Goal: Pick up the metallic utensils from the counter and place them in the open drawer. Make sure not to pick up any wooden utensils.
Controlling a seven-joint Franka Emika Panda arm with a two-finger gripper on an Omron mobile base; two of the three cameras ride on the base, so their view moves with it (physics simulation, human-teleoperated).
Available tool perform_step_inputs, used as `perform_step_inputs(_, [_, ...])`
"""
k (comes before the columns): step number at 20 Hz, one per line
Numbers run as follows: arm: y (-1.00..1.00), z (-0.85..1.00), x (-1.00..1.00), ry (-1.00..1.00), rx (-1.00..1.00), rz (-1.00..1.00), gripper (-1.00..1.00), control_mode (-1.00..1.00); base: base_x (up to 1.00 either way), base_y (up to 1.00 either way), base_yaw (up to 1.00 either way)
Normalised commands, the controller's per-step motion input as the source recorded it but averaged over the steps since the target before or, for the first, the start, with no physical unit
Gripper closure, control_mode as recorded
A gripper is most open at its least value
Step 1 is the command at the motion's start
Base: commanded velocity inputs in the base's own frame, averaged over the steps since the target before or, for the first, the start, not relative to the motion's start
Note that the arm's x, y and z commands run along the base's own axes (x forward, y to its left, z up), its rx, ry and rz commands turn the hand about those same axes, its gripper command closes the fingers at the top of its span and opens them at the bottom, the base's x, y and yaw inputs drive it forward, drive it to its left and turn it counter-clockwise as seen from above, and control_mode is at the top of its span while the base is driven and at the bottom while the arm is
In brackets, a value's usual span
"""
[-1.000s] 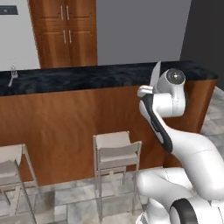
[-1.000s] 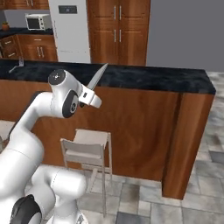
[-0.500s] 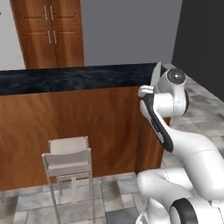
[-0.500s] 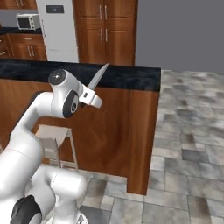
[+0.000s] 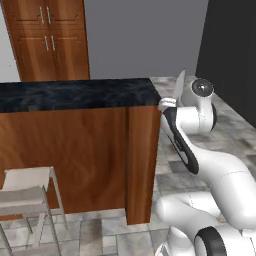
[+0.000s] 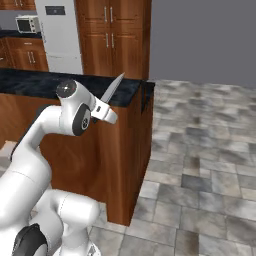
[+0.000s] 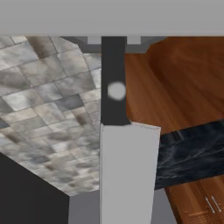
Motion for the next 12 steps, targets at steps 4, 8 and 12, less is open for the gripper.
perform_step_inputs(4, [0.0, 0.0, 0.0, 0.0, 0.0, 0.0, 1.0, 1.0, 0.47, -1.0, 0.18])
perform_step_inputs(8, [0.0, 0.0, 0.0, 0.0, 0.0, 0.0, 1.0, 1.0, 0.53, -1.0, 0.19])
perform_step_inputs(12, [0.0, 0.0, 0.0, 0.0, 0.0, 0.0, 1.0, 1.0, 0.64, -1.0, 0.22])
